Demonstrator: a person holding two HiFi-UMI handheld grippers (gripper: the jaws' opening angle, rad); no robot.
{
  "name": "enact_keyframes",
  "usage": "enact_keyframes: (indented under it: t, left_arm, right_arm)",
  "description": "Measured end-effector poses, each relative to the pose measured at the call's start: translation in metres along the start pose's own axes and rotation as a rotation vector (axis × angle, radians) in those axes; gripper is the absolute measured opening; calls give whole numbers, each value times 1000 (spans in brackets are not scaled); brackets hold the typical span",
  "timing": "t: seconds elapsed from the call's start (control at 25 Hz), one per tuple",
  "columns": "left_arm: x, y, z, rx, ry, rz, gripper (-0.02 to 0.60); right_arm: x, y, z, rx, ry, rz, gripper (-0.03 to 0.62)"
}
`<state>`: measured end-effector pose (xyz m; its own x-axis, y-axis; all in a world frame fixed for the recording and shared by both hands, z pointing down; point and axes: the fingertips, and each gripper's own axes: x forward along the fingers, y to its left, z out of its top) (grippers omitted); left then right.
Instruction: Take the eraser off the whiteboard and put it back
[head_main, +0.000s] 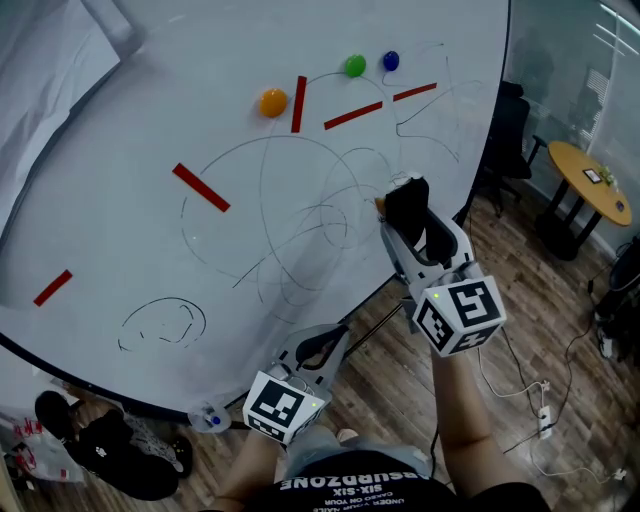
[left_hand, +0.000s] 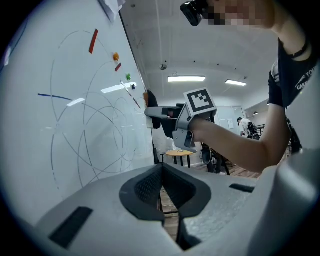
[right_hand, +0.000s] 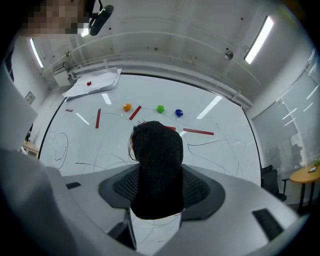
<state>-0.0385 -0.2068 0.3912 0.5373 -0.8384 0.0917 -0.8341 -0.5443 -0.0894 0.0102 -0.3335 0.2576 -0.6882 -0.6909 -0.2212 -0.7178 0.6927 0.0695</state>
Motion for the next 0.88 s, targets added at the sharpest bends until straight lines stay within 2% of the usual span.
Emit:
enact_keyframes:
  t: [0.88]
  left_arm:
    - [13,-16,9,13,-21,-55,8]
  right_arm:
    - [-55,-1,-10,28,19,-48,238]
